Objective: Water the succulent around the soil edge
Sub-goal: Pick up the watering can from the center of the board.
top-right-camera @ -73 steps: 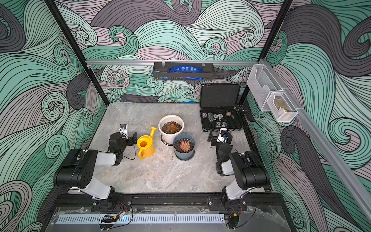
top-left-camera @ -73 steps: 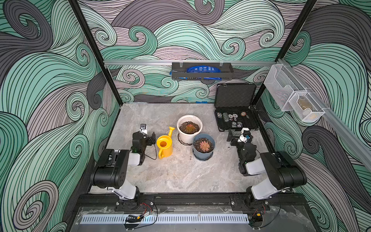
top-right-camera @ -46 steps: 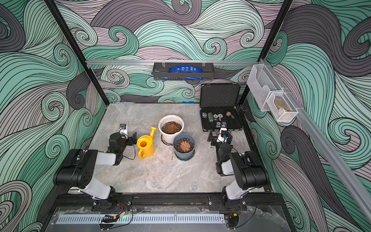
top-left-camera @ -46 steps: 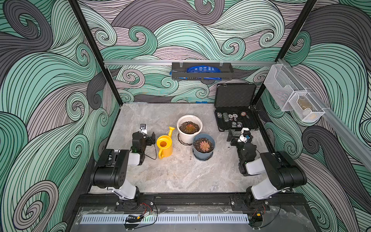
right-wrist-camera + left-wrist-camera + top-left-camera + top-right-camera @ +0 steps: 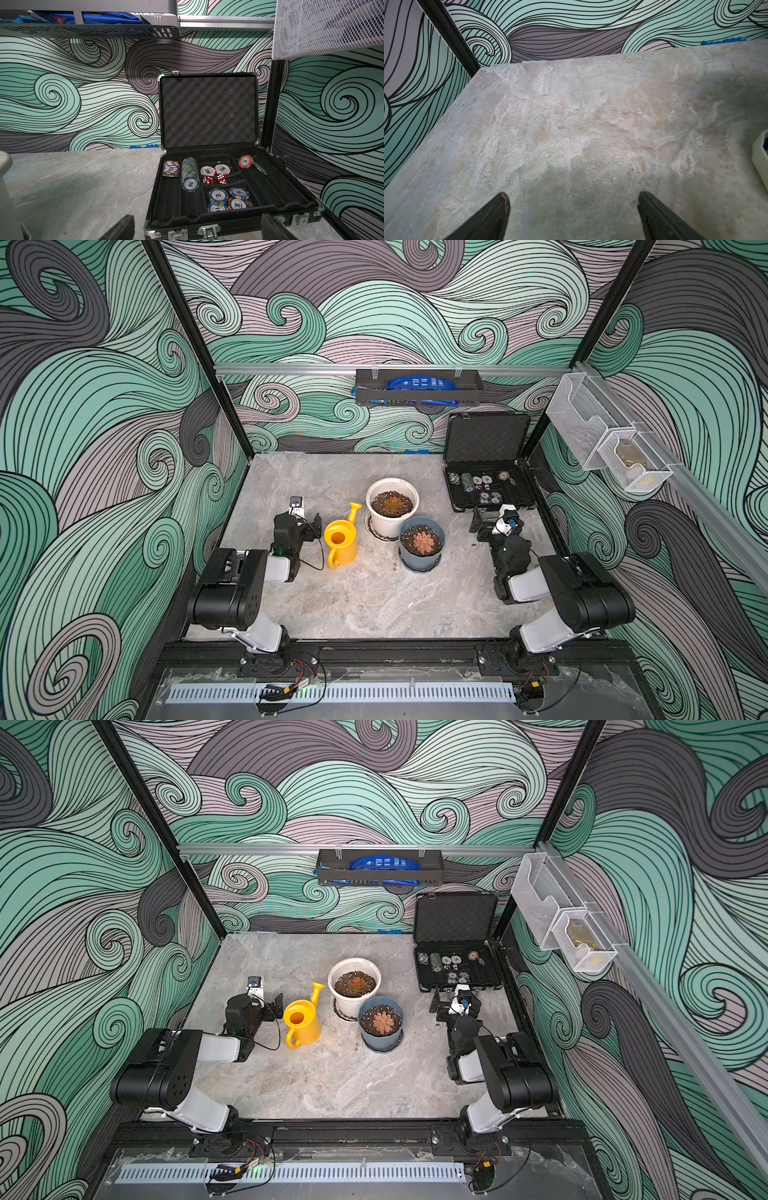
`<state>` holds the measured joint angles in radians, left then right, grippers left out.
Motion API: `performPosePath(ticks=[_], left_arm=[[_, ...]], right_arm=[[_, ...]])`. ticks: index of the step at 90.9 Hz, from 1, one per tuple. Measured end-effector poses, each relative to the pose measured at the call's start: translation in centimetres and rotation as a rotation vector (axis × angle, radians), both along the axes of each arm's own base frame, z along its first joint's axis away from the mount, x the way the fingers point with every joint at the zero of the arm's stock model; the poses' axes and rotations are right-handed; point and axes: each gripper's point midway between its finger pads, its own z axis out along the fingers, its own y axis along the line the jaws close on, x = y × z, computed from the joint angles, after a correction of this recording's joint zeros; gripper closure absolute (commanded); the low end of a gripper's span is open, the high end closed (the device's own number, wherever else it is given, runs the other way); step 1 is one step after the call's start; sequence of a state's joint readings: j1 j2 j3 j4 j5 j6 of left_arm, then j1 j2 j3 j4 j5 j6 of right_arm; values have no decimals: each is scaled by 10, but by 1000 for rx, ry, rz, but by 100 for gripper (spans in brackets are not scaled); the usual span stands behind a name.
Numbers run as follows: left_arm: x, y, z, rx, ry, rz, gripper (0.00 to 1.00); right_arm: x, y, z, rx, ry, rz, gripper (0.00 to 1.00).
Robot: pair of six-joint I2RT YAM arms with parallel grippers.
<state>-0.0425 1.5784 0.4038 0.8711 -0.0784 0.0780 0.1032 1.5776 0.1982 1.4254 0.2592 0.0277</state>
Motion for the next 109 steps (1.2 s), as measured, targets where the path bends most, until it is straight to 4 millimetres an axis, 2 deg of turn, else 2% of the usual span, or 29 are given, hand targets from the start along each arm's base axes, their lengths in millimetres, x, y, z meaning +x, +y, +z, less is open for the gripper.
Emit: performPosePath(ticks=[49, 62, 72, 78, 84, 94, 101, 109], left_arm=[[0, 1, -1, -5, 4, -2, 1], [-5, 12, 4, 21, 7, 101, 1], [-8, 8, 28, 60, -22, 135, 1], [-8, -2, 51, 87, -72, 131, 1], [-11, -16, 75, 108, -136, 110, 1], [-22, -32, 122, 78, -267, 88, 1], [-33, -37, 156, 17, -360, 79, 1], [-44, -40, 188, -101, -439, 83, 1]], right_arm=[[0, 0, 0, -4, 0, 0, 1], [-18, 4, -4, -17, -8, 9, 1], [-32, 6, -5, -34, -18, 0, 1], [-38, 11, 7, -51, -55, -12, 1], [-44, 16, 31, -61, -125, -16, 1], [-61, 21, 82, -20, -292, -18, 1], [-67, 21, 102, 30, -339, -16, 1], [-60, 22, 122, 119, -326, -9, 1]])
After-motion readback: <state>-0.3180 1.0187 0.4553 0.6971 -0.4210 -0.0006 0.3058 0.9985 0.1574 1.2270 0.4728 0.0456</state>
